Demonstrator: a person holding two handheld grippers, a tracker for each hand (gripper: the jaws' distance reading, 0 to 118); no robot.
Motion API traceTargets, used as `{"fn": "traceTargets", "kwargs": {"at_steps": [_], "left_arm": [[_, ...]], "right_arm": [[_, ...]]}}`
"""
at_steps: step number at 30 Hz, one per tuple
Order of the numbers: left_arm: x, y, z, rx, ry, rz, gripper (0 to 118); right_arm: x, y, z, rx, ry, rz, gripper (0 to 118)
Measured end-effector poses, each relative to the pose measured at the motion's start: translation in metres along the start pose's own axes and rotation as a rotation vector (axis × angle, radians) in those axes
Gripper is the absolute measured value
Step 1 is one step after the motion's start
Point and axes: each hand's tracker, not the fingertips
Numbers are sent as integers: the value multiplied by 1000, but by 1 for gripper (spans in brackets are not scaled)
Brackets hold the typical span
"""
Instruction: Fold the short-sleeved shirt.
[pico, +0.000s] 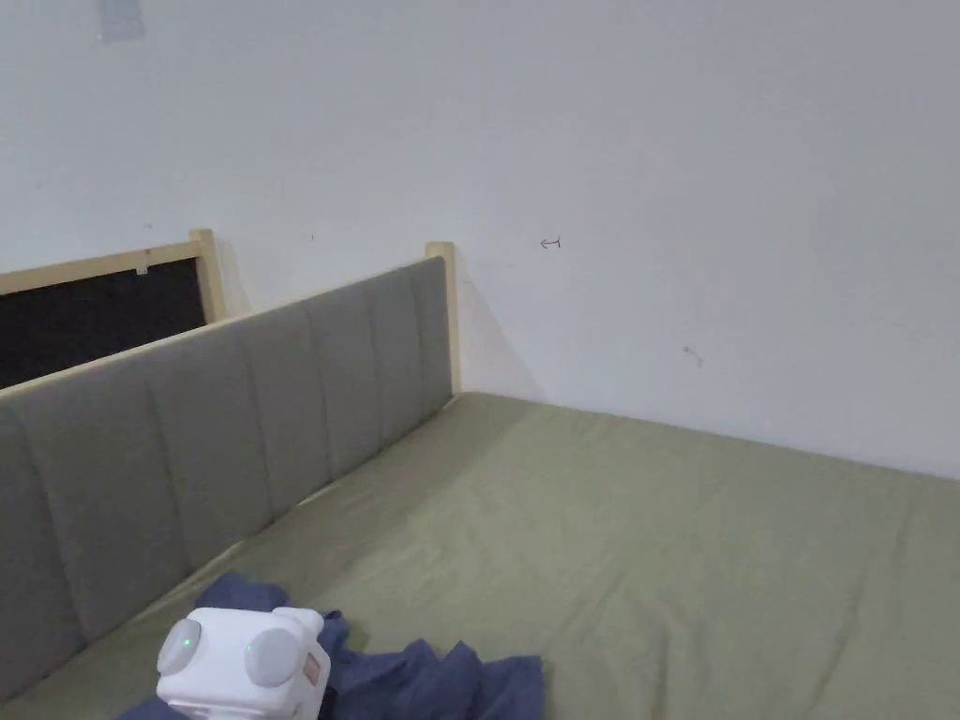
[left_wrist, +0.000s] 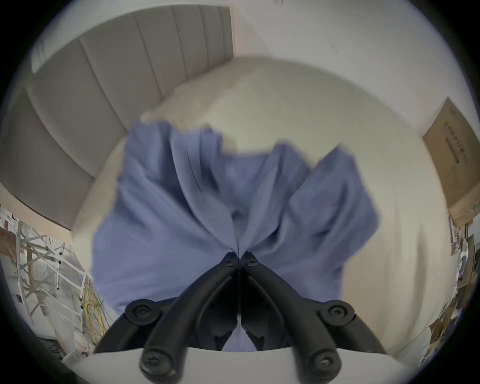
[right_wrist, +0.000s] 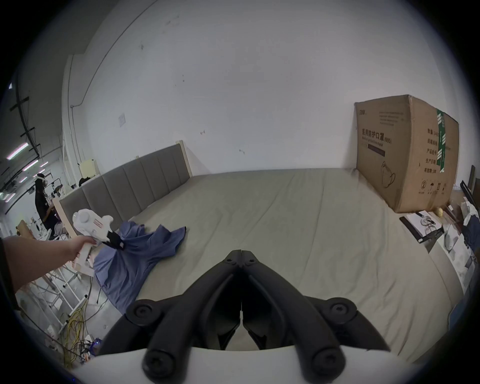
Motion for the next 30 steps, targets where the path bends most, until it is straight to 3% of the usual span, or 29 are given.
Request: {"fn": "traceTargets", "kwargs": {"at_steps": [7, 12, 16, 19, 22, 25, 30], "left_arm": [[38, 41, 185, 309, -162, -165, 0], [132, 48, 313, 489, -393, -270, 0], [206, 46, 353, 502, -601, -295, 0], [266, 41, 352, 420, -758, -333, 0], [331, 26, 331, 398, -805, -449, 0], [394, 1, 277, 329, -787, -488, 0], [471, -61, 132, 70, -625, -575, 0]], "right_arm": [[10, 11, 48, 99, -11, -30, 0], [25, 17, 73, 146, -38, -49, 0], [42, 20, 92, 177, -76, -69, 0], [57, 19, 105, 200, -115, -77, 0], [76, 15, 118, 217, -166, -90, 0], [96, 8, 125, 212, -218, -108, 0], [126, -12, 128, 151, -290, -162, 0]]}}
